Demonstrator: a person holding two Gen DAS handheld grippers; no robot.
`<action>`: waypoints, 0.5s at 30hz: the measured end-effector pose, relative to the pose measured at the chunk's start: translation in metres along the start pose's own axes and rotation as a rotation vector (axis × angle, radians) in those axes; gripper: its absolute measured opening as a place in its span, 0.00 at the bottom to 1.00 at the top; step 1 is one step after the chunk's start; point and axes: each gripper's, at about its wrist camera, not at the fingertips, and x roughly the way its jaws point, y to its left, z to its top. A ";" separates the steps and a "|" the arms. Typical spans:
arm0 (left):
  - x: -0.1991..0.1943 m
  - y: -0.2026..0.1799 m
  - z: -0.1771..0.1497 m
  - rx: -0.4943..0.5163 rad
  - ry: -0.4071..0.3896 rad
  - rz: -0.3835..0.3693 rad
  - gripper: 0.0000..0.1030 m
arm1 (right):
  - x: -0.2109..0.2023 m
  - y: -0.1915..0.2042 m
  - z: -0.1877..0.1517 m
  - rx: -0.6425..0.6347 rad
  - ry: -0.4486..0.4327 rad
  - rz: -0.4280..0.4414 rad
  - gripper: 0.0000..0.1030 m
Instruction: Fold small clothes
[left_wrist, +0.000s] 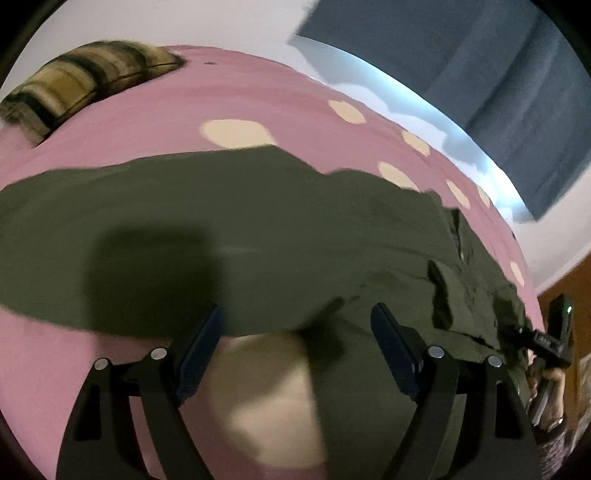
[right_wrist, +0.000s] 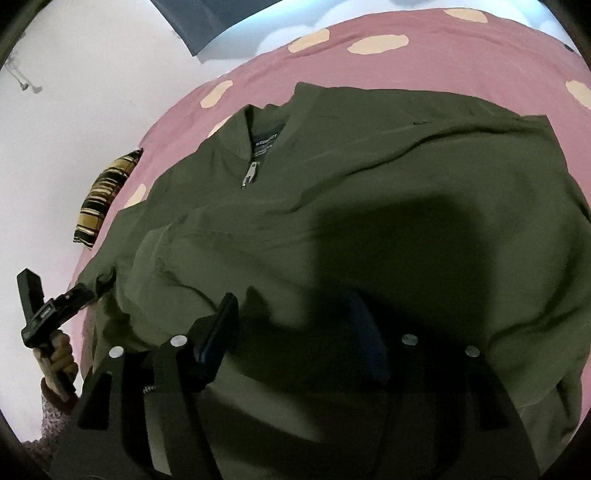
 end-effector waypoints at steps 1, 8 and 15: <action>-0.006 0.010 -0.001 -0.026 -0.012 0.000 0.78 | 0.001 0.001 0.000 -0.004 0.003 -0.003 0.67; -0.060 0.135 -0.010 -0.358 -0.128 0.050 0.78 | 0.002 0.001 -0.004 -0.005 -0.010 0.003 0.72; -0.077 0.220 -0.015 -0.618 -0.235 -0.015 0.78 | 0.002 0.000 -0.004 0.002 -0.012 0.002 0.74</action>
